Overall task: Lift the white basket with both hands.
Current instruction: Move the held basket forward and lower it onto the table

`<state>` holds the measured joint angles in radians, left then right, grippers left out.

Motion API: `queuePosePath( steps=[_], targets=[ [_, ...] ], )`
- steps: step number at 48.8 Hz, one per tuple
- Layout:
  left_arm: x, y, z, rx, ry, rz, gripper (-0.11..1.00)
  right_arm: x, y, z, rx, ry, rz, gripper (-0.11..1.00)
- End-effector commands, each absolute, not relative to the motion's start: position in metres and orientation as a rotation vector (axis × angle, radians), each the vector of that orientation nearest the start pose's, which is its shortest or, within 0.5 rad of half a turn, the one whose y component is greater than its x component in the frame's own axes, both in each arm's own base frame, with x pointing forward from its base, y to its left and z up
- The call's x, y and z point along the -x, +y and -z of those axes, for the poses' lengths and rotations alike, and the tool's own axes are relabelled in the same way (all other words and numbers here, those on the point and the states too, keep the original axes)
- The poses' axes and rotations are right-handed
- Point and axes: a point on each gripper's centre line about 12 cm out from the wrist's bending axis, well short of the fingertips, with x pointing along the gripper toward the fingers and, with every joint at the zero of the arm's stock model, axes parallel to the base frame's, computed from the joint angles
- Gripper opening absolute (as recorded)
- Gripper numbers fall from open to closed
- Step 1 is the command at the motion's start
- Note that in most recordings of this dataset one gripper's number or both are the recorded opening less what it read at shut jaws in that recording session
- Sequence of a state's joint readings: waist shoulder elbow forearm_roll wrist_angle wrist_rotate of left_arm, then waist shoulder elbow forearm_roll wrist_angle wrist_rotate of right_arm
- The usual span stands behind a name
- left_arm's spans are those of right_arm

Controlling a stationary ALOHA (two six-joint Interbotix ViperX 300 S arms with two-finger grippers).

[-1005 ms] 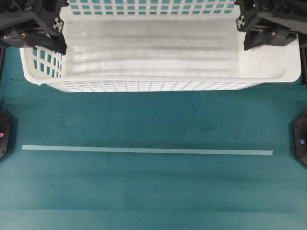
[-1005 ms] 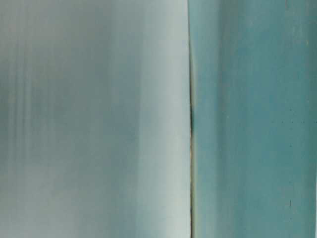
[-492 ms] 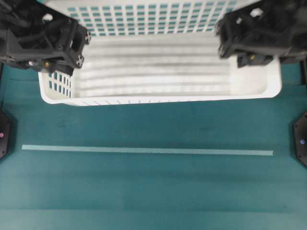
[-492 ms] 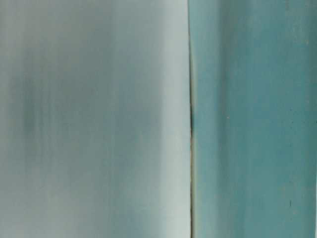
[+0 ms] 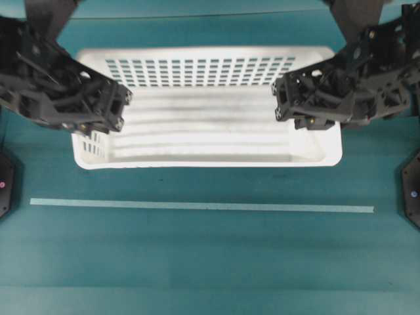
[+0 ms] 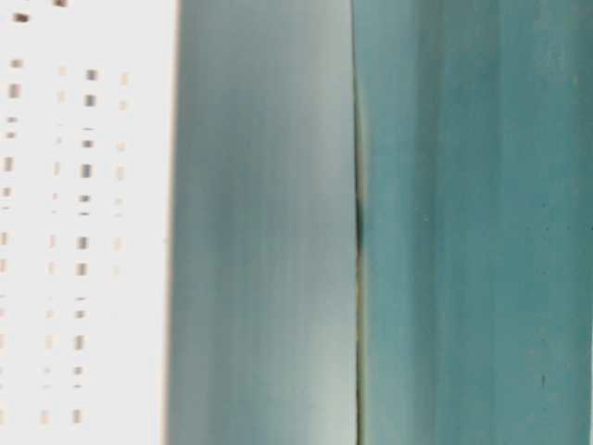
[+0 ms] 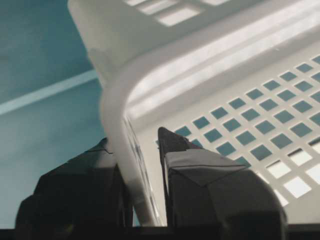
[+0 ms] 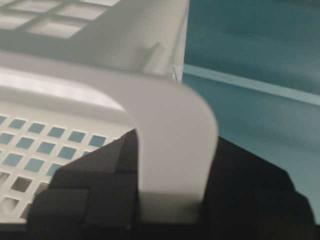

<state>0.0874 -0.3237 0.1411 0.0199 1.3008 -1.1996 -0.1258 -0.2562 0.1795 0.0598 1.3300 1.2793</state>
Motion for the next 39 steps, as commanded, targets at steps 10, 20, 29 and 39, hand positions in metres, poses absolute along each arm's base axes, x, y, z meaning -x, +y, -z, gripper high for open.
queuePosePath(
  steps=[10,20,29,39],
  targets=[
    [-0.309,0.033,-0.346,1.094,0.876,-0.719,0.09,-0.32,-0.026,-0.307,-1.223,1.061,0.857,0.21],
    [-0.304,0.032,-0.313,1.09,0.916,-0.747,0.09,-0.319,-0.021,-0.267,-1.221,1.123,0.875,0.21],
    [-0.308,0.033,-0.283,1.132,0.868,-0.74,0.09,-0.323,-0.022,-0.242,-1.236,1.095,0.868,0.21],
    [-0.313,0.033,-0.251,1.132,0.883,-0.75,0.09,-0.327,-0.02,-0.207,-1.225,1.14,0.899,0.21]
  ],
)
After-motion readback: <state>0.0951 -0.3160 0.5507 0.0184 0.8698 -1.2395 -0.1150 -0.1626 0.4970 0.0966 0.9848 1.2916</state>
